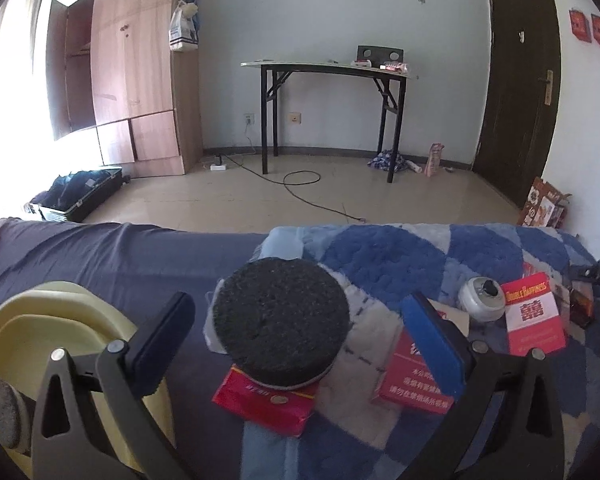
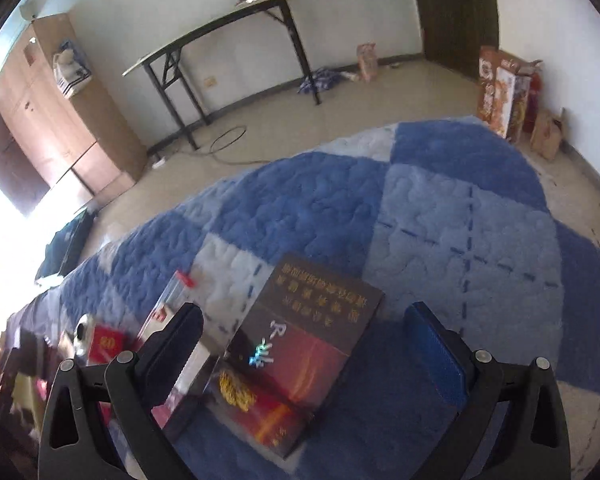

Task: Organize rigid objects
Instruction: 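Grasp the second black foam cylinder with the left tool while the right tool grasps the dark red cigarette box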

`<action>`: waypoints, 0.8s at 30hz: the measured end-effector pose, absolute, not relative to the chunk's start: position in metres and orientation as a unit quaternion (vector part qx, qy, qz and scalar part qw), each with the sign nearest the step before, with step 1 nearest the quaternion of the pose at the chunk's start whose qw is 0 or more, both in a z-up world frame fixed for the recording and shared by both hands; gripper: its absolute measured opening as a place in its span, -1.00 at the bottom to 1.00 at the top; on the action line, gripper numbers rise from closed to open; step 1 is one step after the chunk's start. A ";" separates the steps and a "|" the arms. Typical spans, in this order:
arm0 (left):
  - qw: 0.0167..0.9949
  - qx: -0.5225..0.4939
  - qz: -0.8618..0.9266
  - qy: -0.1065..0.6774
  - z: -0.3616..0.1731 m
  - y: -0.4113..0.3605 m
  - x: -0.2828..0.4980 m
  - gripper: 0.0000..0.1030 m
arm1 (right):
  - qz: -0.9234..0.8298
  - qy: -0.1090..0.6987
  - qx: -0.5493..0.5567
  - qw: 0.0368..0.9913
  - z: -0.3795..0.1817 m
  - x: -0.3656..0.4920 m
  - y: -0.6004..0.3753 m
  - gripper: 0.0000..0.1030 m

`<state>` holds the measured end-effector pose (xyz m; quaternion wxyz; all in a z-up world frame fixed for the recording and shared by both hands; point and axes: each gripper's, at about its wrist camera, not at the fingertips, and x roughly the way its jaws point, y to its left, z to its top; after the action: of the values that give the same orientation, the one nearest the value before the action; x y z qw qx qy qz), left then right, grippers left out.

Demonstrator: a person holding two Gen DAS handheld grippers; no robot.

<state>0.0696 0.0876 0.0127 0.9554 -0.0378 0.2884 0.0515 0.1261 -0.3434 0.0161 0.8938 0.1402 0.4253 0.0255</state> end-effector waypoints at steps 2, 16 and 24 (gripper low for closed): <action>0.954 -0.042 0.049 0.291 0.010 0.088 0.072 1.00 | 0.020 0.428 0.125 0.895 0.011 0.130 -0.332 0.99; 0.955 -0.068 0.049 0.284 0.020 0.110 0.063 -0.43 | 0.057 0.424 0.103 0.898 0.017 0.119 -0.356 0.32; 0.962 -0.044 0.060 0.264 0.021 0.100 0.059 1.00 | 0.040 0.435 0.074 0.896 0.011 0.123 -0.368 0.34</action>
<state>0.0592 0.1003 0.0210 0.9617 -0.0444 0.2635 0.0604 0.1227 -0.3681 0.0108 0.8964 0.0738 0.4352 0.0397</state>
